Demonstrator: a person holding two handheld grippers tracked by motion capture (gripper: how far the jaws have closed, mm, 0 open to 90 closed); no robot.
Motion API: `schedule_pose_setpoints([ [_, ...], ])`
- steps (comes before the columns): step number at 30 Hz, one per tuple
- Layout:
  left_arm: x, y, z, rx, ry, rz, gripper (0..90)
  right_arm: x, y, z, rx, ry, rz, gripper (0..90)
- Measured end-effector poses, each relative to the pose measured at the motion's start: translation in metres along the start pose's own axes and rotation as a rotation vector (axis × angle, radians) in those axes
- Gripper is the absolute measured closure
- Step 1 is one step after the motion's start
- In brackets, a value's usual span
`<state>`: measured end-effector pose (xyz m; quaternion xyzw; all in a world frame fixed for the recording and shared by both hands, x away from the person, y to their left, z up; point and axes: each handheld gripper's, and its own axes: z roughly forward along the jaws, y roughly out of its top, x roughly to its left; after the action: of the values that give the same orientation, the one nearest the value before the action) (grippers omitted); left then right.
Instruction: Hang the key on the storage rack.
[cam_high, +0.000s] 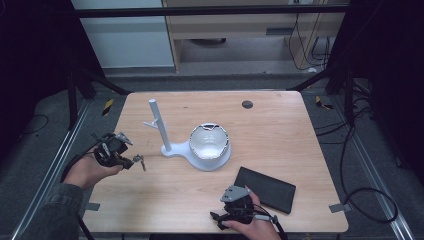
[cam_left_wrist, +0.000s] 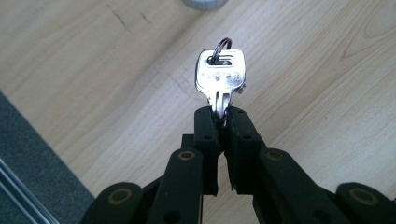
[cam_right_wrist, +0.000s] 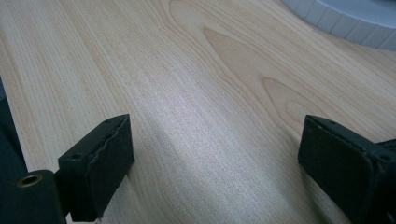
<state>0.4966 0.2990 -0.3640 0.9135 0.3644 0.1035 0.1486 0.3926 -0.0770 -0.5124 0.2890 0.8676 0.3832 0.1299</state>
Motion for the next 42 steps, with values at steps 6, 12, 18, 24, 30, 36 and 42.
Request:
schedule_pose_setpoints([
  [6,0.0,0.017,-0.039,-0.041,0.033,0.03,83.4,0.0,0.0,0.0,-0.001,0.0,-0.003,10.4],
  [12,-0.002,0.033,-0.063,-0.051,0.057,0.064,83.4,0.0,0.0,0.0,0.001,0.0,-0.001,10.4],
  [18,-0.007,0.046,-0.076,-0.079,0.052,0.082,83.4,0.0,0.0,0.0,0.0,-0.001,-0.001,10.3],
  [24,-0.011,0.053,-0.082,-0.08,0.052,0.097,83.4,0.0,0.0,0.0,0.002,-0.003,0.0,10.3],
  [30,-0.013,0.06,-0.086,-0.071,0.057,0.122,83.4,0.0,0.0,0.0,0.001,-0.004,0.0,10.2],
  [36,-0.014,0.066,-0.086,-0.063,0.063,0.131,83.4,0.0,0.0,0.0,0.001,-0.003,0.002,10.2],
  [42,-0.011,0.07,-0.087,-0.072,0.061,0.125,83.4,0.0,0.001,0.001,0.004,-0.004,0.004,9.5],
])
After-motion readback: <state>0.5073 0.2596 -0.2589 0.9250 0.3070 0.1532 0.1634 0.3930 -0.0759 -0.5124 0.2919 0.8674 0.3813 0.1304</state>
